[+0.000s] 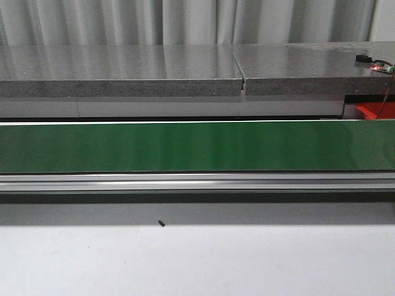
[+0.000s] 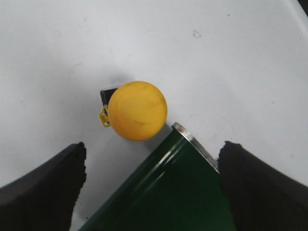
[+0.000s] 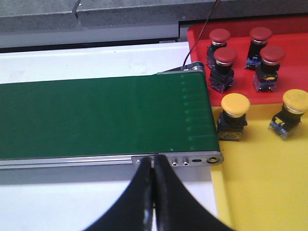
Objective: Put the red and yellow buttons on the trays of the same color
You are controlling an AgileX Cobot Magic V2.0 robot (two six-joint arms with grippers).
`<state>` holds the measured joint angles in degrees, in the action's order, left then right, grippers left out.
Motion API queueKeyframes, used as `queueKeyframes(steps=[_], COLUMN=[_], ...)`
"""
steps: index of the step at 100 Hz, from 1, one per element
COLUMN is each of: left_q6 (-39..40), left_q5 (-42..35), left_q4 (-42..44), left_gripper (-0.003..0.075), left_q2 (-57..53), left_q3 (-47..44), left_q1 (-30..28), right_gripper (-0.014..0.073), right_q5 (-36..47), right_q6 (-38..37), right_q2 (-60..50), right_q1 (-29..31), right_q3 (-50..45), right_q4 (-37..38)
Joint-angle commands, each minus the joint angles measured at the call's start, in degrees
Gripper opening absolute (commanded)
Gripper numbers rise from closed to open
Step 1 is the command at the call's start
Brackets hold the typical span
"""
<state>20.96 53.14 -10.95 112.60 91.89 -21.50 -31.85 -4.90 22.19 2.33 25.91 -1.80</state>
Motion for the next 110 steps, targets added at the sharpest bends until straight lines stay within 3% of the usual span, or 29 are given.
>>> queueKeyframes(steps=[1,49,92,110], left_q6=[3.83,10.05,10.17,10.17], left_q5=[-2.29,-6.15,-7.44,-7.33], left_q4=[-0.5,0.39,-2.15,-2.95], left_gripper=[0.0554,0.0554,0.0554,0.0468], left_q2=[-2.3,0.75,4.08,4.64], left_q3=[2.16,2.16,2.24,2.24], left_q1=[-0.15,-0.51,-1.4,-1.4], right_gripper=[-0.0067,-0.0067,-0.0067,-0.0067], right_q5=[3.99,4.04,4.04,4.04], right_q6=[0.54,0.54,0.54,0.54], right_q2=[0.33,0.34,0.34,0.34], right_q1=[-0.11,-0.11,-0.11,-0.11], right_q3=[1.49,1.49,1.49,1.49], right_q4=[-0.02,-0.02,-0.02,-0.02])
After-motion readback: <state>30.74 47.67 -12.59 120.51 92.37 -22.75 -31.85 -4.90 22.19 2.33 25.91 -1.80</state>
